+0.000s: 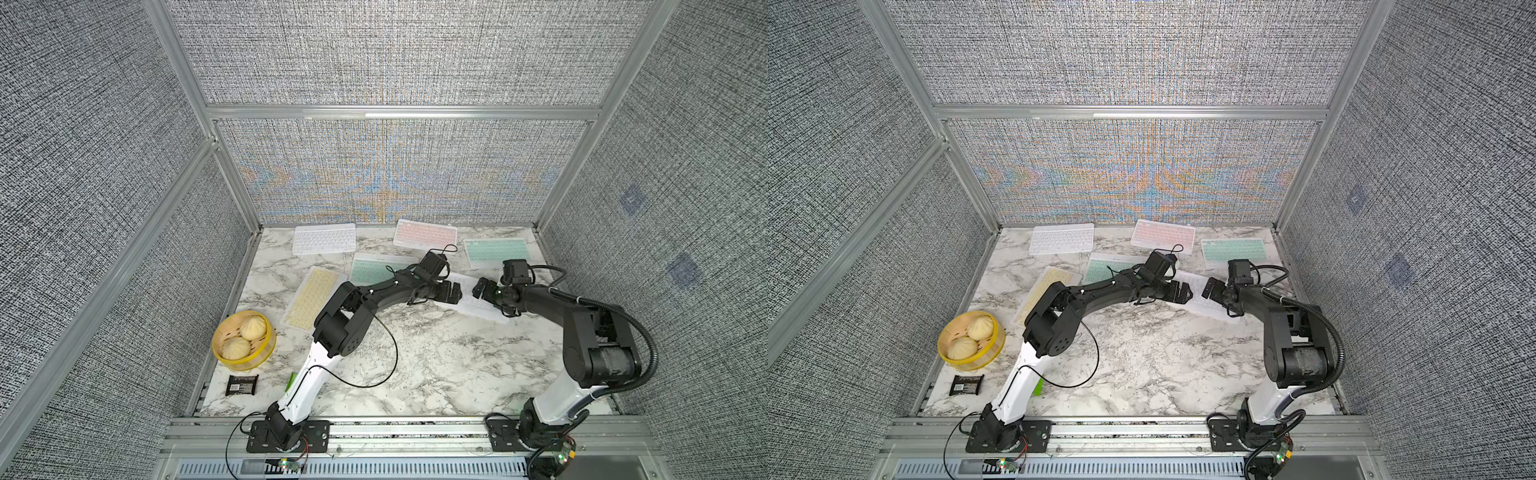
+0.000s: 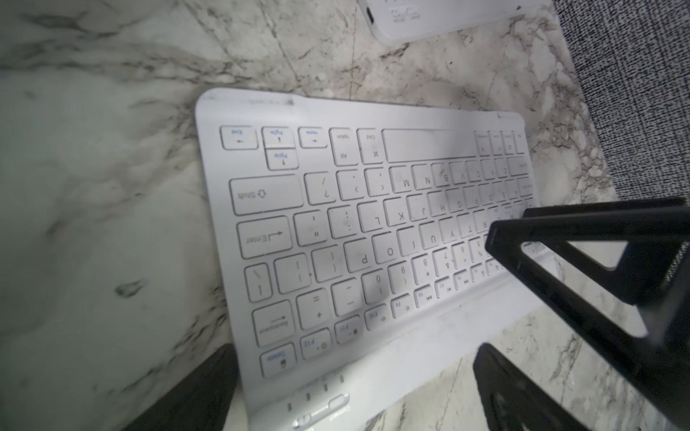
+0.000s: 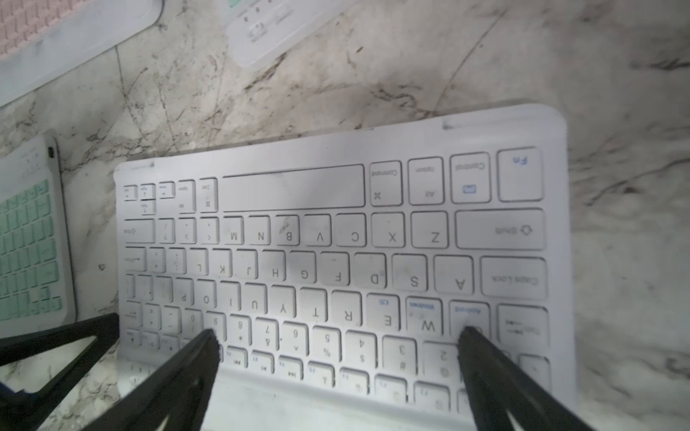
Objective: Stack the numeric keypads
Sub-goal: Move the numeric keypad to the center of the board.
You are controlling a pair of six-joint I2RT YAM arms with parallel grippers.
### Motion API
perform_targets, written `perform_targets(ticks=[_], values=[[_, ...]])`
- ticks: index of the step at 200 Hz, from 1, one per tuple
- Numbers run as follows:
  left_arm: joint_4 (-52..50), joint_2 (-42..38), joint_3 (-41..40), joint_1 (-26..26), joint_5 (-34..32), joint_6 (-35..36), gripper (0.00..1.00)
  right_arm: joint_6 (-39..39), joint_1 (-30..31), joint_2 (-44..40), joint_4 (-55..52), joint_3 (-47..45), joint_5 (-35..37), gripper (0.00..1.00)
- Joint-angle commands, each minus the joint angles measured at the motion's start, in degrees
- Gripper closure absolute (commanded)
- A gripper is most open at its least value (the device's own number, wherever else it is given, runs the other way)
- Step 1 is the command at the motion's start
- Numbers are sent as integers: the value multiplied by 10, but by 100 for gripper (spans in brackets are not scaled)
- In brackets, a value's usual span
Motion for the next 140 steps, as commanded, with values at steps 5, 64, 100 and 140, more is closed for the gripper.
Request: perform_targets(ticks=[5,64,100,140], values=[[13,-30,-62,-4,45,-37,1,53,58,7,-25,-27,-94,2],[69,-165,-275,-3,-15,-103,1,114,156,-36,-5,-81,-92,2],[70,-259,-393,2,-76,-151,1,153,224,-76,-12,-103,-81,2],[24,-350,-479,4,-148,-202,1,187,280,-102,-19,-122,-69,2]])
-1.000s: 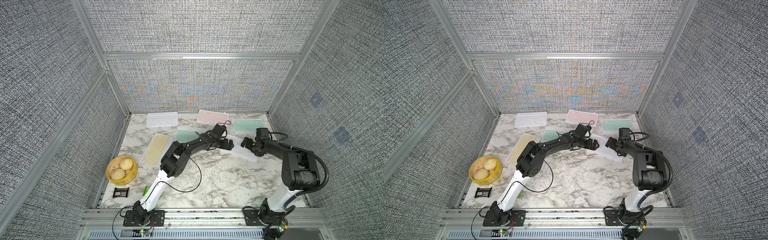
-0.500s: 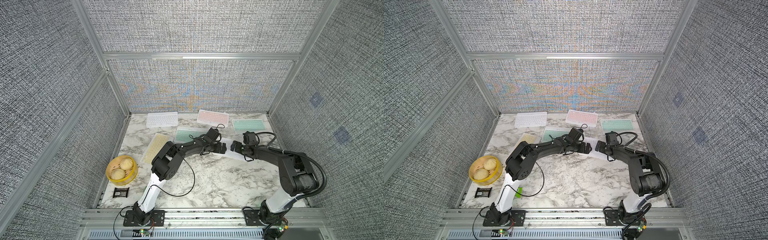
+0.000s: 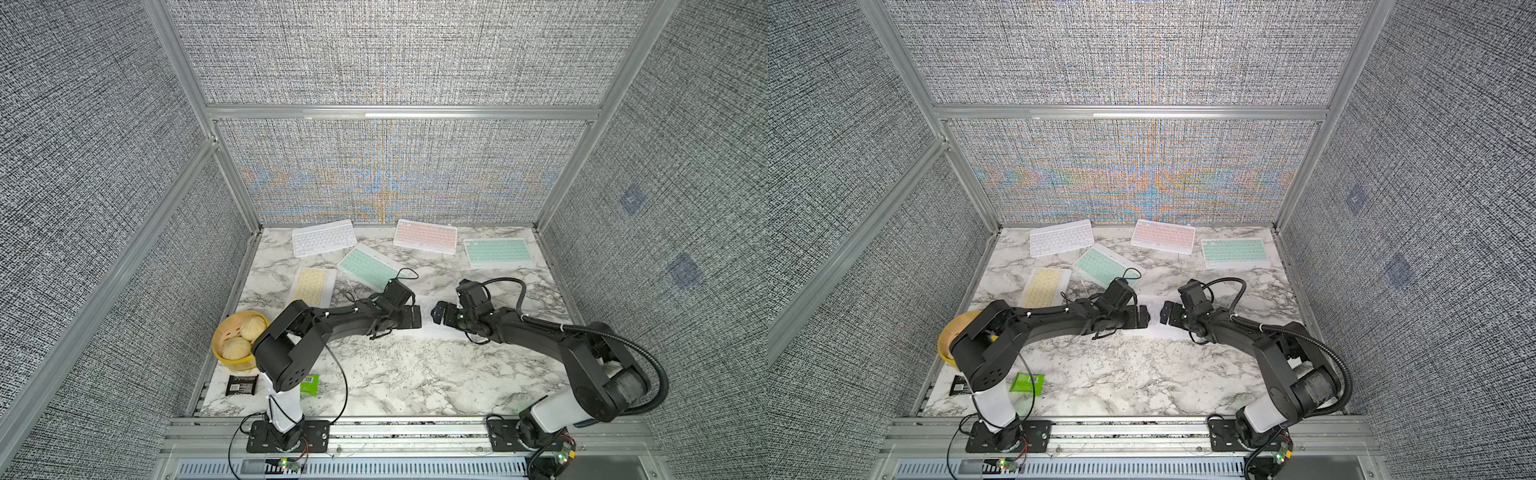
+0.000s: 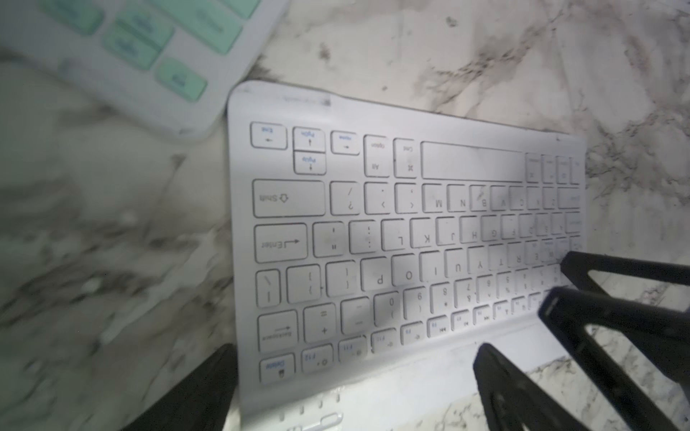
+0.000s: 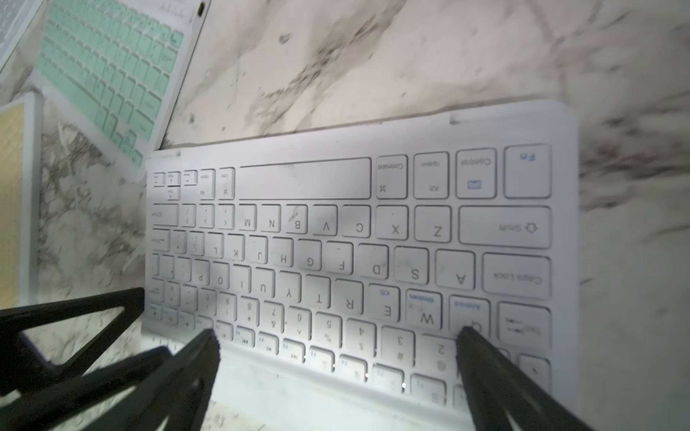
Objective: Stack the numeric keypads
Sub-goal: Move the numeric keypad to the center of the board.
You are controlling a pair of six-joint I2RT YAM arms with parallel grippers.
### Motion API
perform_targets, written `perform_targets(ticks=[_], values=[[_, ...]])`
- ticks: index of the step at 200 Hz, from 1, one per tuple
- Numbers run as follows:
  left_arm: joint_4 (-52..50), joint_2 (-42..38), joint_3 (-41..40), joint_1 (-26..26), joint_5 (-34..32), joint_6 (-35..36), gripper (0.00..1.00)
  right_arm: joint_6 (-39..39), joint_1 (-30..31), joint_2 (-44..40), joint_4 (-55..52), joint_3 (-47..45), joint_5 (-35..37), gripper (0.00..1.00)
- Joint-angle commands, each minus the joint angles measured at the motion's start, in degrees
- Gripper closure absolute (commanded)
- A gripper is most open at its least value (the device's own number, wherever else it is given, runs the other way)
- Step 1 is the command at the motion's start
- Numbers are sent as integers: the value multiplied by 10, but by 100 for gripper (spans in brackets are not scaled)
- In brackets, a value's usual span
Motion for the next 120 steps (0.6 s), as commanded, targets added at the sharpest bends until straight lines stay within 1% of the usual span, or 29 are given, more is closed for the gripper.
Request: perform_targets(ticks=[1,23,37,60,74,95,120], values=[[-37,-39,-37,0,-18,-52,1,59,23,-5,-70,-12,-84,1],[-49,-79,-72,0,-32,-71,1,53,28,-23,-87,-11,-63,2],[-64,-99,-83,0,-47,-77,1,38,28,-41,-115,4,-37,2],[-94,-129,-92,0,-89,-85,1,9,27,-81,-155,29,0,1],[-130,-140,-79,0,-123,-83,1,-9,26,-103,-177,41,37,1],[-159,-131,-46,0,-149,-54,1,-25,19,-109,-200,54,94,1],[-155,-91,-11,1,-137,-27,1,-38,-2,-78,-187,60,94,1]])
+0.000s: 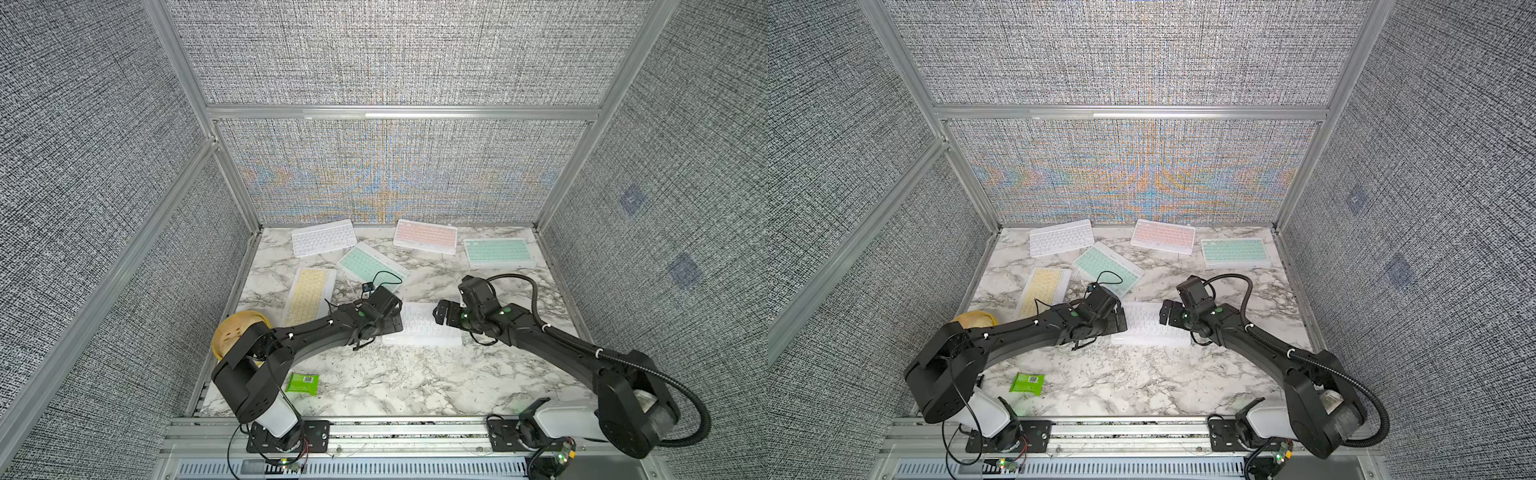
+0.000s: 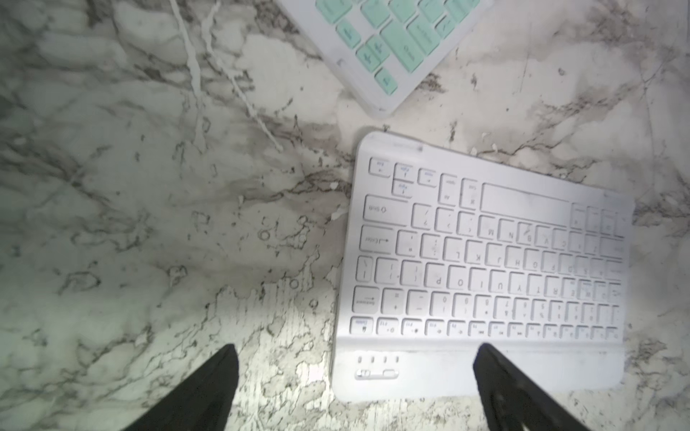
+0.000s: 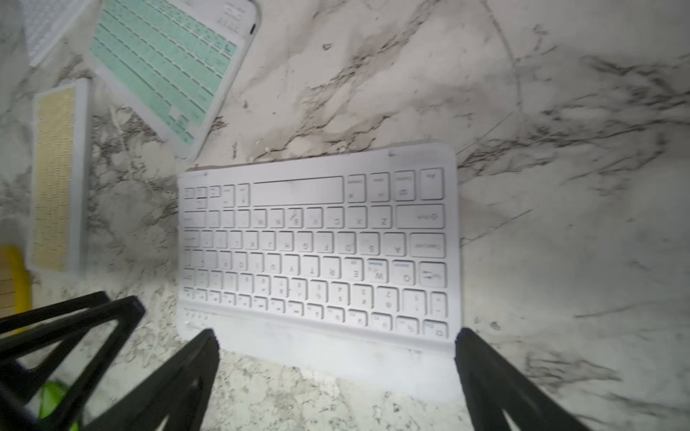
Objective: Stack the numeric keypads
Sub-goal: Move the numeric keypad to the center of the board.
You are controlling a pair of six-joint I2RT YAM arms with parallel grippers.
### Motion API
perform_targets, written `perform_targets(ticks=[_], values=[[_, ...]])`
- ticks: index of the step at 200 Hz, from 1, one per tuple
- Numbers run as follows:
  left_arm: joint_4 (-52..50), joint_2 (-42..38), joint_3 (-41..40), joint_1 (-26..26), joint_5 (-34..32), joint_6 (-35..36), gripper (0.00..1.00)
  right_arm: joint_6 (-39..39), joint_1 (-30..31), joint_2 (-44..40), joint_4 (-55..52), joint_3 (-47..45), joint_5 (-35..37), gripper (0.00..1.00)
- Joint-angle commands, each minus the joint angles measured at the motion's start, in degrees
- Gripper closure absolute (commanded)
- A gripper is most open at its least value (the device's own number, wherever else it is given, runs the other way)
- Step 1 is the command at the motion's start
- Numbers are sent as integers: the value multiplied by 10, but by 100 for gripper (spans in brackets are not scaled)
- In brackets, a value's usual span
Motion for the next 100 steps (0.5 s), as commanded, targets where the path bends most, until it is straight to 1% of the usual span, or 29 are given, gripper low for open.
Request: perform_targets(ticks=[1,24,49,72,100], values=[[-18,31,24,1,-16,34,1,-25,-15,25,-20,6,35,1],[-7,76,51,0,2,39,1,-30,-29,71,-1,17,10,1],[16,109,57,0,25,31,1,-28,-29,120,19,22,-19,1],[39,117,48,0,55,31,1,-17,-21,141,43,6,-53,1],[54,122,33,-2,94,24,1,-3,2,149,49,-12,-66,1]])
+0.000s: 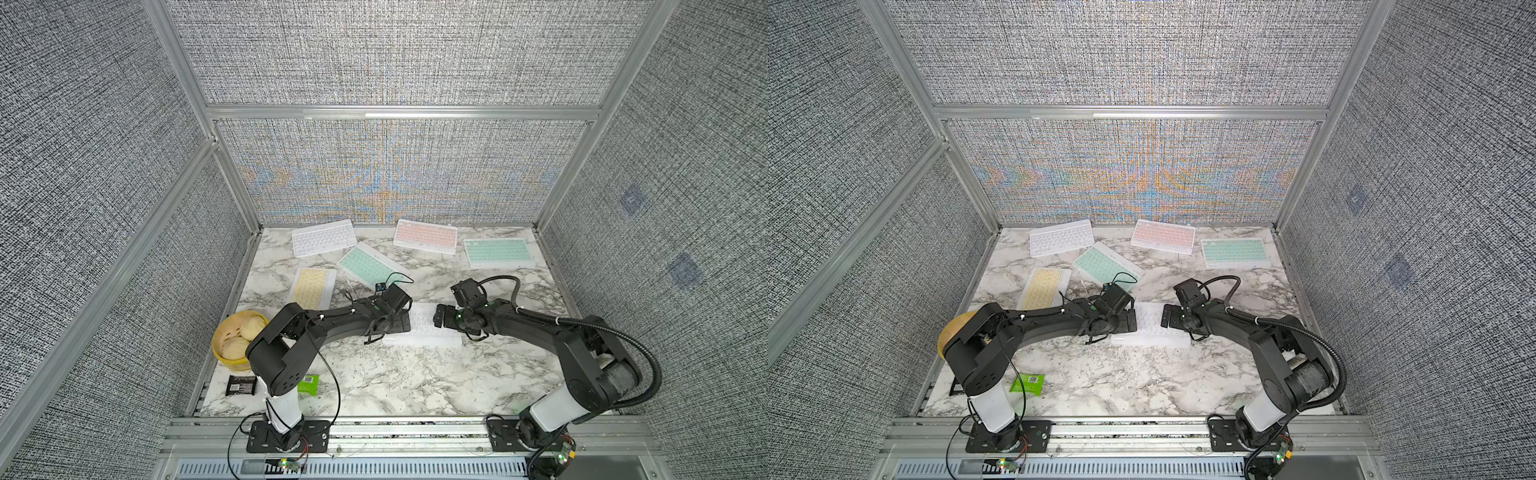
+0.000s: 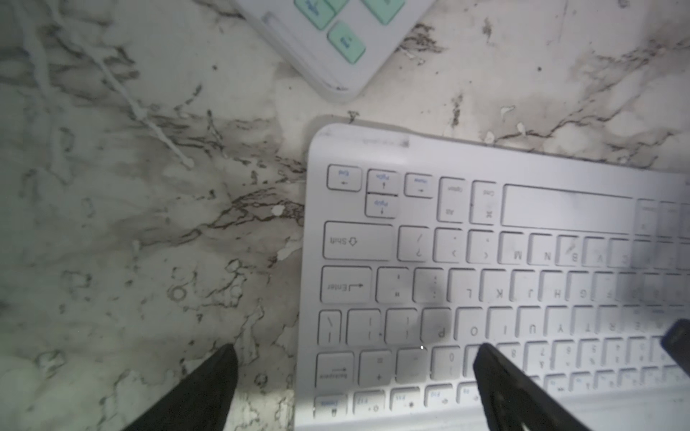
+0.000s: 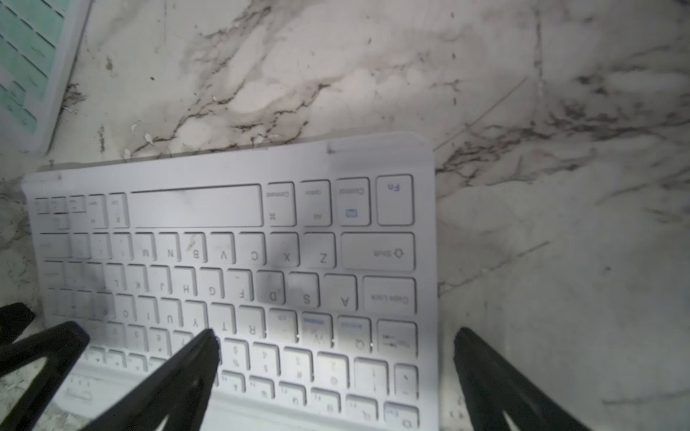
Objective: Stack the numeric keypads
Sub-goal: Move the numeric keypad to the center of the board.
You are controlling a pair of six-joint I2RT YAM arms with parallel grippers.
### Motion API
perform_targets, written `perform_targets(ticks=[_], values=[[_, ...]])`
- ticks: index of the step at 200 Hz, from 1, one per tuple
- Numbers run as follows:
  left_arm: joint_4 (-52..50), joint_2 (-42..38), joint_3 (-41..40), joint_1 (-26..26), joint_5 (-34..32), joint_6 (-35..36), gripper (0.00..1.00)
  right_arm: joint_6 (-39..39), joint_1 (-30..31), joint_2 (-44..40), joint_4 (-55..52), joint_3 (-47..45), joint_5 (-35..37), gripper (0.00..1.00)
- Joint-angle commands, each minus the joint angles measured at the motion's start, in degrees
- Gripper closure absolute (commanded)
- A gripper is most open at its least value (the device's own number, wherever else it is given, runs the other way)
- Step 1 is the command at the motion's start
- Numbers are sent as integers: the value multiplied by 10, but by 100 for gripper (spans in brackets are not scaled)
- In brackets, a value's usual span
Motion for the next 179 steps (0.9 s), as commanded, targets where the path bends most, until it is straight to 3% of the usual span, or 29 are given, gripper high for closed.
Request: perform_targets(ticks=[1,77,138,179], values=[[21,6,-15,-2,61,-8,1,22,18,11,-12,-16,-44,1],[87,-77,-135,-34,89,-88,1,85,121,-52,-27,-82,-42,1],[31,-165,-200,-109,16,-177,1,120,158,-149,-36,-145,-6,1],[9,-212,-237,-125,-28,-227,1,132,167,-182,-44,-166,-4,1]])
